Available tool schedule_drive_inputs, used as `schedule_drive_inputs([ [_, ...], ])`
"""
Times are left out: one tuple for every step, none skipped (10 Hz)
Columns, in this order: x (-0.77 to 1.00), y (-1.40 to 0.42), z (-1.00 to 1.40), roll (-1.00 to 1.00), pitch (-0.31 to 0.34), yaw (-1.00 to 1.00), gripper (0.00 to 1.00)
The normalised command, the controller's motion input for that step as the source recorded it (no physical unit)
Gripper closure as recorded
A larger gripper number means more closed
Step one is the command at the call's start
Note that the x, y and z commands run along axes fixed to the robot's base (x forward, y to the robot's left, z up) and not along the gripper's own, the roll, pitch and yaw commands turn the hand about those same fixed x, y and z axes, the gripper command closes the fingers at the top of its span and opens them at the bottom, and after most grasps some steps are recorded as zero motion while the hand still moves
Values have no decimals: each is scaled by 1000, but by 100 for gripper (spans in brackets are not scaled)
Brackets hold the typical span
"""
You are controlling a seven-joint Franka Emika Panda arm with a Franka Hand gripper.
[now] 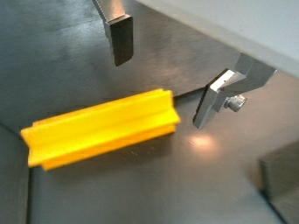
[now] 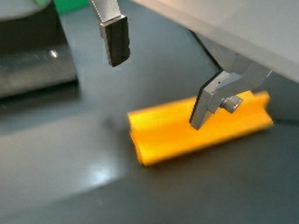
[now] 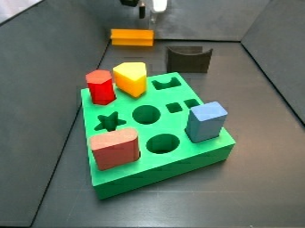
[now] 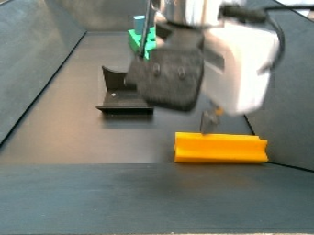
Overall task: Pick up the star object. Move up. Place the star object on the fixture. Regrasp the star object. Move to above the board. Insert the star object.
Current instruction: Pick up the star object.
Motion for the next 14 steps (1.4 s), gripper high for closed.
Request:
schedule_drive_inputs([
  [-163,594,-437,-54,-84,-237,0],
  [0,71,-23,47,0,0,0],
  [94,-51,-531,-23,0,0,0],
  [0,-314,-849,-24,-87,-29,0],
  [229,-377,-874,-100,-26,-149,0],
  [246,-14,-797,-120,-60,-446,0],
  [123,200,-820,-91,-73,-743,0],
  [0,283,-900,-63,-20,-703,0],
  [100,234,-263,-121,0,-334,0],
  [-51,-146,-331,60,-87,0,0],
  [-29,-311,-660,-94,0,0,0],
  [0,-537,-791,-77,20,0,0],
  [0,-551,-760,-111,21,0,0],
  [-3,-226,-594,-234,0,0,0],
])
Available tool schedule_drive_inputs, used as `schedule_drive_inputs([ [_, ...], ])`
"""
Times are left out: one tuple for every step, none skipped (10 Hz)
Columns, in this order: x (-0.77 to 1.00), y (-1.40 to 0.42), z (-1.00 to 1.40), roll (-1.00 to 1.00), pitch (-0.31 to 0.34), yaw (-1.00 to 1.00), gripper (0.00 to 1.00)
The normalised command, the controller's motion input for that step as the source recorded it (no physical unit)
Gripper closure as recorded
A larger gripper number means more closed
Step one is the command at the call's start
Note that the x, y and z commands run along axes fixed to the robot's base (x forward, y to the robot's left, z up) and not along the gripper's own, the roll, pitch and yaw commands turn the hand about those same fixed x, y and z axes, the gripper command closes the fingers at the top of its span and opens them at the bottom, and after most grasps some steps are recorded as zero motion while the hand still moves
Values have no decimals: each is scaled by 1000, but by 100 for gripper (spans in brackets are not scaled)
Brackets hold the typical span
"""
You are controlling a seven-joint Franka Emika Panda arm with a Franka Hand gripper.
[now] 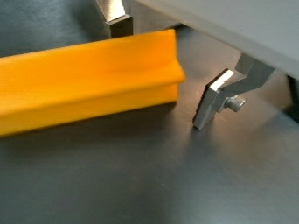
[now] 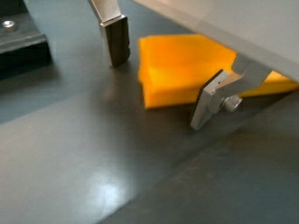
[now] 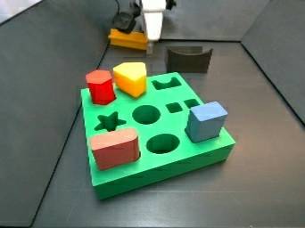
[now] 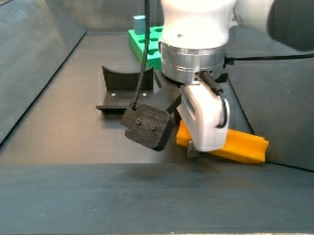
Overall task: Pick up the star object. Move up. Place the star object on the fixture. Regrasp the star object. Move to above the board. Insert the star object.
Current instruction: Pick up the star object.
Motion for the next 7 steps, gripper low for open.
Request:
schedule_drive_inputs([
  [-100,0,-271,-179,0,-23,0],
  [-126,43,-97,-90,0,-80,0],
  [-157,37,-20,-21,0,-117,0],
  [-320,86,-3,-10,-13,-211,0],
  [-460,109,-169,-47,0,-589,0],
  [-440,137,-129,-31,0,-631,0],
  [-446,209,-29,-19,0,-489,0],
])
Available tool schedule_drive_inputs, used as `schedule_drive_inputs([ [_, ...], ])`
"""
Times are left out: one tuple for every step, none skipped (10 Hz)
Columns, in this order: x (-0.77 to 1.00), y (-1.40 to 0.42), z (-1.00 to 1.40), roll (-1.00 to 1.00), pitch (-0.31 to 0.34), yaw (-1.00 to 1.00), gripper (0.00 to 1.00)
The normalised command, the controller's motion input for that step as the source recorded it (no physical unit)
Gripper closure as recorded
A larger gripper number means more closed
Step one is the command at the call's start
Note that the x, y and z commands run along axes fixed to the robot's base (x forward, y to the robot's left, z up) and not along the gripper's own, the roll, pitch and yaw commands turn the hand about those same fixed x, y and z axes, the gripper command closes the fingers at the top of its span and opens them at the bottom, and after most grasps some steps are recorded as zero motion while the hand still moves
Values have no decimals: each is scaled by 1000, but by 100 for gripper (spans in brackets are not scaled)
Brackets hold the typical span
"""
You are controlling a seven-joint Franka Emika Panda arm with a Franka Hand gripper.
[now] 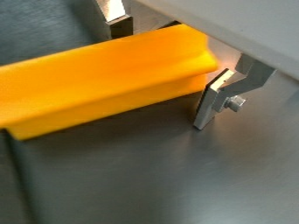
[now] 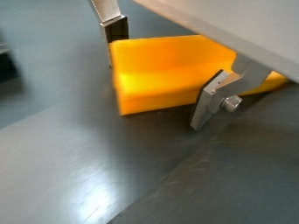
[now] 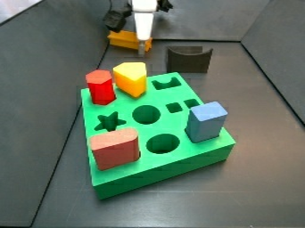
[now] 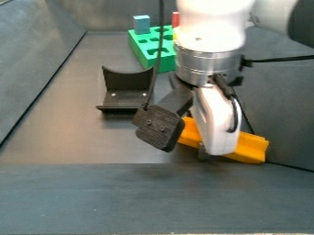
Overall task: Pick up the star object. Move up. Place the star object on the fixture. Regrasp the star object. Move to above the board. Insert the star object.
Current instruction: Pick up the star object.
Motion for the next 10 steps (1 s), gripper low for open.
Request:
schedule_drive_inputs([
  [-454,197,-51,-31,0,-574,0],
  [0,0,0,0,4,-89,0],
  [0,0,0,0,0,0,0],
  [0,0,0,0,0,0,100],
  [0,0,0,0,0,0,100],
  [0,0,0,0,0,0,100],
  [0,0,0,0,0,0,100],
  [0,0,0,0,0,0,100],
  [0,0,0,0,0,0,100],
  [0,0,0,0,0,0,100],
])
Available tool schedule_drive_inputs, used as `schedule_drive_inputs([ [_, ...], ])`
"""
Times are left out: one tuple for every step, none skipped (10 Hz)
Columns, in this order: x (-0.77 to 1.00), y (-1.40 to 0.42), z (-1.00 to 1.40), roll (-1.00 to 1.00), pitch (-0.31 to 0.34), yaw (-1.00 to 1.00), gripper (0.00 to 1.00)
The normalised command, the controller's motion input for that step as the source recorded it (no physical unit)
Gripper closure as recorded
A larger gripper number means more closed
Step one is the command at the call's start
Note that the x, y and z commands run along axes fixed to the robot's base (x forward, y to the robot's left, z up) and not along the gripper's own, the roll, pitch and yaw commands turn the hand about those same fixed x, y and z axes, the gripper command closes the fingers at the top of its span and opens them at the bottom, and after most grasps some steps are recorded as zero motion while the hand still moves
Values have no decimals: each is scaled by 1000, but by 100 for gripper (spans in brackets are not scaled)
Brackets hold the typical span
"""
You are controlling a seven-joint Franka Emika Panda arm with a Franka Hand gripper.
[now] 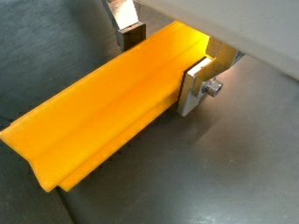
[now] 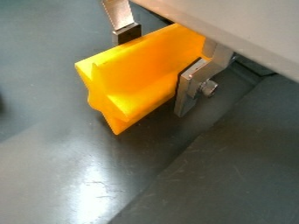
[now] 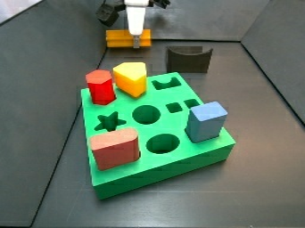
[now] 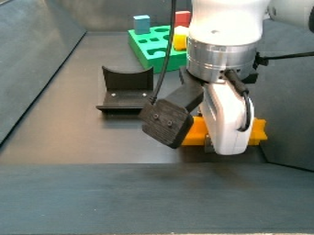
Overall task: Pick up the star object. Move up. Place the star object on the fixture. Regrasp the star object. Move to above the board. Insert the star object.
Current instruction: Pick up the star object, then move up, then place the star object on the fixture.
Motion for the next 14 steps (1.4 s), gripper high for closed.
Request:
schedule_drive_inputs([
  [0,0,0,0,0,0,100],
  [0,0,0,0,0,0,100],
  [0,0,0,0,0,0,100],
  [0,0,0,0,0,0,100],
  [0,0,833,0,0,0,100],
  [14,-72,802,-10,7,42,100],
  [-9,-57,697,9,24,39,100],
  [-12,-29,520,43,51,28,100],
  [-10,-21,382,63,75,19,100],
  [-13,-18,248,85,90,12,100],
  [0,0,1000,0,0,0,100],
  [-3,-1,1000,9,7,1,100],
  [-13,0,1000,22,26,-5,100],
  [-19,-3,1000,39,40,-12,100],
])
